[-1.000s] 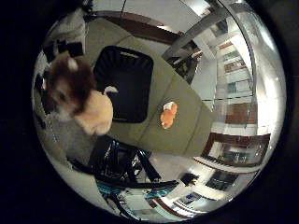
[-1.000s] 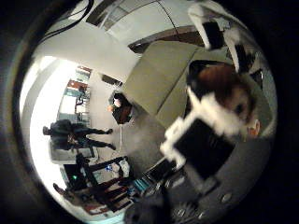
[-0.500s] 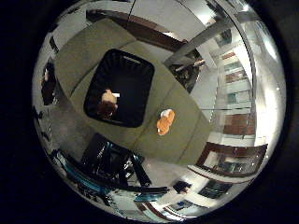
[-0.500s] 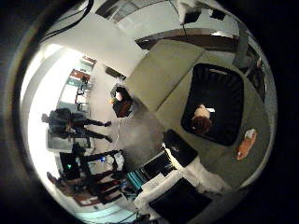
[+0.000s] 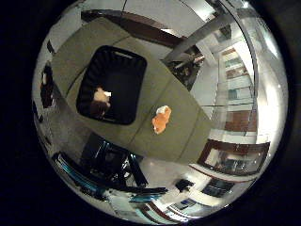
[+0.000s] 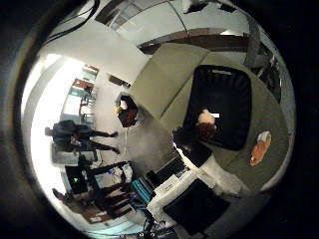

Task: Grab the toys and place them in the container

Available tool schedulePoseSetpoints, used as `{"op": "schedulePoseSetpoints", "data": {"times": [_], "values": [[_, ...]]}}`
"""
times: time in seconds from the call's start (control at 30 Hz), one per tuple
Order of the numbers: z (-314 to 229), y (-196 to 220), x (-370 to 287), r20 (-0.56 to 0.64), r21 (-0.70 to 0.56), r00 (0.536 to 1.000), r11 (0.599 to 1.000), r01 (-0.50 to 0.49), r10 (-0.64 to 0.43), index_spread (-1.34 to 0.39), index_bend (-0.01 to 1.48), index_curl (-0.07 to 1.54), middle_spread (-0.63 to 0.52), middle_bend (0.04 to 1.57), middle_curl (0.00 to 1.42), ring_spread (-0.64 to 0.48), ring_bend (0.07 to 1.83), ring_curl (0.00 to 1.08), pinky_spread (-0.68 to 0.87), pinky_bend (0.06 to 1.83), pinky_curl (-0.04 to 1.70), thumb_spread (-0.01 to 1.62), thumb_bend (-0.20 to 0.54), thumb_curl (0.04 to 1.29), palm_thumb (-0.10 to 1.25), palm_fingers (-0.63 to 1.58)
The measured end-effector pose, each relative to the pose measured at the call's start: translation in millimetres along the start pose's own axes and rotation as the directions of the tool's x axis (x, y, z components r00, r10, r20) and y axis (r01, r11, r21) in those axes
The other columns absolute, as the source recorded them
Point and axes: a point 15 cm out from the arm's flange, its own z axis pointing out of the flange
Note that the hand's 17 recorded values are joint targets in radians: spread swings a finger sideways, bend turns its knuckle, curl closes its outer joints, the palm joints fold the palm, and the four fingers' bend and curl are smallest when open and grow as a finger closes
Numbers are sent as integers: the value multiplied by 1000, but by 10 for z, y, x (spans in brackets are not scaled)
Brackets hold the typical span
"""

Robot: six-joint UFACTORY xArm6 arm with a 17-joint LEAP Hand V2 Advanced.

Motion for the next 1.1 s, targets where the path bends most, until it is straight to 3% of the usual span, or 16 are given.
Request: {"op": "schedulePoseSetpoints", "data": {"times": [0.43, 0.67, 1.1], "values": [[-156, 397, 1173, -66, 19, 985, 987, -161, 162, -360, 174, 319, -15, 196, 334, 159, 226, 246, 303, 463, 141, 1135, -20, 365, 645, 225], [13, 729, 1234, -47, -19, 973, 974, -226, 225, -361, 175, 319, -16, 195, 332, 160, 221, 248, 303, 465, 118, 1135, -20, 365, 645, 234], [18, 932, 1468, -51, -21, 953, 953, -301, 300, -355, 177, 319, -16, 193, 326, 160, 208, 250, 304, 472, 85, 1146, -20, 362, 644, 240]]}}
